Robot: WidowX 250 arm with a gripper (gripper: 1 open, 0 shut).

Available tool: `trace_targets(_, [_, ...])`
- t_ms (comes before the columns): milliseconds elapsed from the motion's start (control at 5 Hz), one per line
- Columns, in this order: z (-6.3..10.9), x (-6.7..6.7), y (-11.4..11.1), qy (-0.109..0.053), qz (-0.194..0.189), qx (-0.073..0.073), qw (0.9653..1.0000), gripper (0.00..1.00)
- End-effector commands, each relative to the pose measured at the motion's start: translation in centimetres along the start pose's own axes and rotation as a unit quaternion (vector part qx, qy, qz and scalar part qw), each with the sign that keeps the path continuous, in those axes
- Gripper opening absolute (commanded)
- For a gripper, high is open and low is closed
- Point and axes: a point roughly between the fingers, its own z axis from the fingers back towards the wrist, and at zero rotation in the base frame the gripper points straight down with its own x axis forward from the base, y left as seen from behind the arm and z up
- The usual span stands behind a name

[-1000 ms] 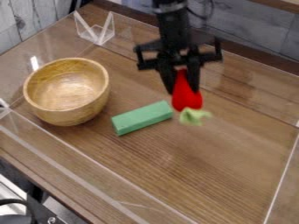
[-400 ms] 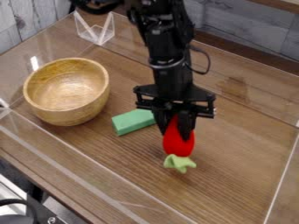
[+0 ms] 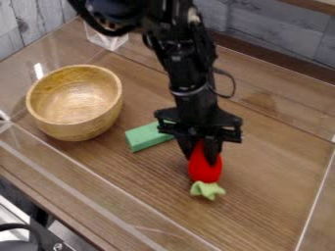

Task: Move the red fruit to the right

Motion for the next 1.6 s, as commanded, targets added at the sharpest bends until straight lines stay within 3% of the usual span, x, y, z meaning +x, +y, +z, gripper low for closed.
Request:
trace_targets(0, [0.2, 0.2, -0.5, -0.026, -0.017, -0.004, 0.9995, 0.00])
trace_targets(200, [0.1, -0.1, -0.6, -0.034, -0.020, -0.003, 0.9992, 0.00])
trace_targets(400, [-0.1, 0.1, -0.9, -0.029, -0.071, -0.005, 0.9971, 0.00])
trace_targets(800, [0.1, 0.9, -1.6, -0.022, -0.152, -0.011, 0.9880, 0.00])
trace_targets(1000, [-0.7, 1.2, -1.6, -0.020, -0.181, -0.014, 0.9832, 0.00])
trace_targets(1200, [-1.5, 1.5, -1.4, -0.019, -0.202, -0.018, 0.9790, 1.00])
trace_targets(1400, [0.3, 0.9, -2.1, -0.033, -0.166, -0.018, 0.9854, 0.00])
